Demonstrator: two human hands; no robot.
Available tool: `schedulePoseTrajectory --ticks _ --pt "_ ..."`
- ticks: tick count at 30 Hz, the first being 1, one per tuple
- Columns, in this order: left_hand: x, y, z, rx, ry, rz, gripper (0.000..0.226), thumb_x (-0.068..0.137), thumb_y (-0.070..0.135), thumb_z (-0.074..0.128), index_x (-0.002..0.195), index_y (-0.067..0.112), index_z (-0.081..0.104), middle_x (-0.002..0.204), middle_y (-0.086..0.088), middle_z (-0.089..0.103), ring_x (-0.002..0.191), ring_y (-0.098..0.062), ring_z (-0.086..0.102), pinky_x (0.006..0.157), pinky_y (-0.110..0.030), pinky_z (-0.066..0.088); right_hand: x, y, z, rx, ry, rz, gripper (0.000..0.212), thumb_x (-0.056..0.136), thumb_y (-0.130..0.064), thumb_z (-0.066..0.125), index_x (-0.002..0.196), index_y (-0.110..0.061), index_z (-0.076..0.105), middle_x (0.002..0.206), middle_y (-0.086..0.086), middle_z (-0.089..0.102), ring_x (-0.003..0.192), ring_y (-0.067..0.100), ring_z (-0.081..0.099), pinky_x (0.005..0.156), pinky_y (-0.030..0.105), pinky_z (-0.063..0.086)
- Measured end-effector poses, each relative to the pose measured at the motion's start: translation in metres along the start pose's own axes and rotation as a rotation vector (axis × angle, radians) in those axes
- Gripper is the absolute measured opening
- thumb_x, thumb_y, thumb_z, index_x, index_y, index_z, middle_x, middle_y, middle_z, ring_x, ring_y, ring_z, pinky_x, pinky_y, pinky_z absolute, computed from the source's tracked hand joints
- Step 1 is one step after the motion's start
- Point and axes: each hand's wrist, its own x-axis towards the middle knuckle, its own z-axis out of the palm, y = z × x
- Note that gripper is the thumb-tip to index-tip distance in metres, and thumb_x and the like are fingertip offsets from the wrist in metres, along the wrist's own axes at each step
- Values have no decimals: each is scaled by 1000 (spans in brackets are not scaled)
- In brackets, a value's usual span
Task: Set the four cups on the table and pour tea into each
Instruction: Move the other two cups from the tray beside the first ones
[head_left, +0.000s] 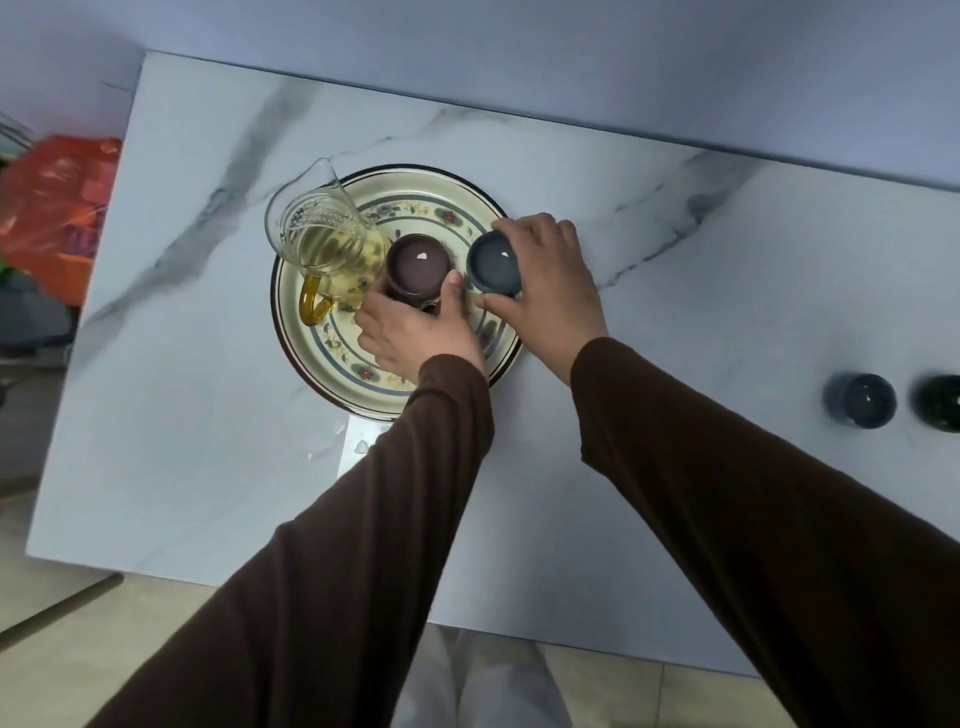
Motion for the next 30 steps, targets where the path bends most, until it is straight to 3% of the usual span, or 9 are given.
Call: schedulePoseTrajectory --ticks 7,12,16,21,26,30 --pt "-2 11 8 94 62 -80 85 62 61 76 126 15 45 132 -6 47 126 -28 41 102 -42 31 -21 11 -20 154 60 103 69 74 -39 80 133 -21 50 127 1 50 117 20 41 93 27 40" --pt "-3 7 7 119 62 -12 81 66 60 73 125 13 45 133 -8 47 125 -29 41 102 -43 32 -30 13 -26 227 86 134 68 75 -38 80 133 -19 51 127 2 50 118 21 41 93 22 35" --pt "-8 -4 -5 135 15 146 76 69 58 71 124 12 47 130 -9 49 124 -30 42 102 -44 30 -40 11 -29 267 113 159 68 75 -39 80 132 -18 51 128 3 50 117 21 41 96 26 39" --pt "-28 -18 -36 172 -111 471 72 72 59 67 124 13 48 129 -8 49 124 -29 41 102 -45 32 -70 13 -36 304 185 229 67 75 -42 79 133 -20 51 128 0 51 117 19 41 96 25 38" --pt "-60 -26 -65 216 -270 774 69 77 60 64 123 11 51 124 -10 52 120 -29 44 99 -36 30 -130 25 -48 321 258 308 65 74 -45 78 131 -26 51 125 -4 53 112 15 41 93 25 39" --pt "-96 -36 -79 224 -410 911 66 79 59 63 123 13 49 121 -9 51 117 -27 43 99 -31 27 -187 40 -59 329 293 399 67 75 -47 77 132 -31 47 124 -10 53 110 6 35 90 22 38"
